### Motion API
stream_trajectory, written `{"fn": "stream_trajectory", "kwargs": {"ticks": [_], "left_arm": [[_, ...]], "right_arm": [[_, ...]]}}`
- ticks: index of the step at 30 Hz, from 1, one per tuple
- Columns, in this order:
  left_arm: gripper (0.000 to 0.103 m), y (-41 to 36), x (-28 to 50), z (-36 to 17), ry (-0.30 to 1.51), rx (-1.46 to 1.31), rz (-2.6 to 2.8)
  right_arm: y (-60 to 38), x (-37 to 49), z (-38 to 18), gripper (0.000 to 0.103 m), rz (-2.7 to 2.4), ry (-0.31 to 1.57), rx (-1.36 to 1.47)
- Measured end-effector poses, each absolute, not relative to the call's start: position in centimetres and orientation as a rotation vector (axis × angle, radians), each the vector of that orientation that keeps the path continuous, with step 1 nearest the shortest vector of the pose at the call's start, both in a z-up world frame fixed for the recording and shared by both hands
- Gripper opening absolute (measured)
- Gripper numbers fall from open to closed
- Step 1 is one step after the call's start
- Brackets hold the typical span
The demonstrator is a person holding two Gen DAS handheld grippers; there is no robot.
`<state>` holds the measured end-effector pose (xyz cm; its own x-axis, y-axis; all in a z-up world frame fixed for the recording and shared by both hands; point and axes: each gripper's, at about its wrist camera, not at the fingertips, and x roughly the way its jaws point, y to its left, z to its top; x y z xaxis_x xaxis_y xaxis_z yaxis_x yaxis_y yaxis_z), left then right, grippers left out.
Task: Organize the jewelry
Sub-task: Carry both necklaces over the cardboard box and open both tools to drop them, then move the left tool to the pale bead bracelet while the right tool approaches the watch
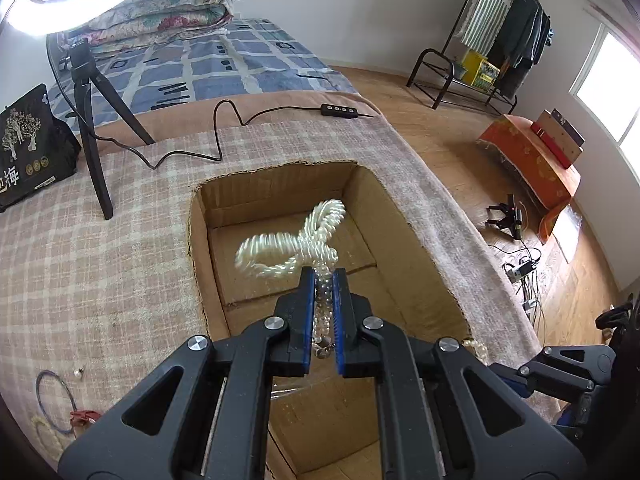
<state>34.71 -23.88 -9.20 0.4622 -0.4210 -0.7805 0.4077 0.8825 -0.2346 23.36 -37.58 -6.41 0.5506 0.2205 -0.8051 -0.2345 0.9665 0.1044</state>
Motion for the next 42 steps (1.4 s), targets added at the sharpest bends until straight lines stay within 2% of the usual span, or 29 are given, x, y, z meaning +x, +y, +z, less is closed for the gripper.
{"fn": "stream_trajectory", "kwargs": {"ticks": [7, 9, 11, 13, 18, 24, 27, 28, 29, 31, 37, 40, 42], "left_arm": [[0.006, -23.9, 35.1, -9.0, 0.962, -0.013, -0.51], [0.011, -23.7, 35.2, -8.7, 0.964, -0.014, -0.505], [0.033, -23.4, 35.1, -8.3, 0.96, -0.02, -0.497], [0.039, -23.0, 34.8, -7.8, 0.944, -0.018, -0.489], [0.039, -22.4, 34.3, -7.0, 0.935, -0.012, -0.482], [0.039, -21.3, 33.2, -5.5, 0.913, -0.013, -0.47], [0.039, -20.5, 32.5, -4.5, 0.896, -0.012, -0.465], [0.041, -20.1, 32.1, -4.1, 0.892, -0.008, -0.464], [0.05, -19.8, 31.8, -3.8, 0.887, -0.005, -0.463], [0.06, -18.8, 31.2, -3.1, 0.87, 0.0, -0.454], [0.06, -14.2, 29.0, -0.9, 0.831, 0.028, -0.401], [0.067, -10.9, 27.8, -0.1, 0.825, 0.036, -0.362], [0.068, -8.4, 27.0, 0.1, 0.817, 0.033, -0.32]], "right_arm": [[-37.1, 23.4, -7.0, 0.006, 0.278, 0.963, -0.038], [-36.8, 23.4, -6.9, 0.018, 0.265, 0.959, -0.056], [-36.5, 23.2, -6.7, 0.055, 0.26, 0.947, -0.072], [-36.2, 22.8, -6.3, 0.063, 0.242, 0.922, -0.098], [-35.5, 22.4, -5.9, 0.07, 0.221, 0.912, -0.133], [-35.0, 21.8, -5.1, 0.072, 0.199, 0.895, -0.149], [-34.6, 21.1, -4.5, 0.08, 0.184, 0.883, -0.152], [-34.5, 20.9, -4.2, 0.08, 0.182, 0.878, -0.15], [-34.5, 20.9, -4.1, 0.08, 0.182, 0.876, -0.148], [-34.1, 20.5, -3.6, 0.08, 0.179, 0.87, -0.143], [-32.1, 19.5, -2.2, 0.082, 0.172, 0.857, -0.146], [-30.9, 19.1, -1.6, 0.082, 0.201, 0.854, -0.138], [-29.8, 19.1, -1.4, 0.082, 0.225, 0.856, -0.139]]}}
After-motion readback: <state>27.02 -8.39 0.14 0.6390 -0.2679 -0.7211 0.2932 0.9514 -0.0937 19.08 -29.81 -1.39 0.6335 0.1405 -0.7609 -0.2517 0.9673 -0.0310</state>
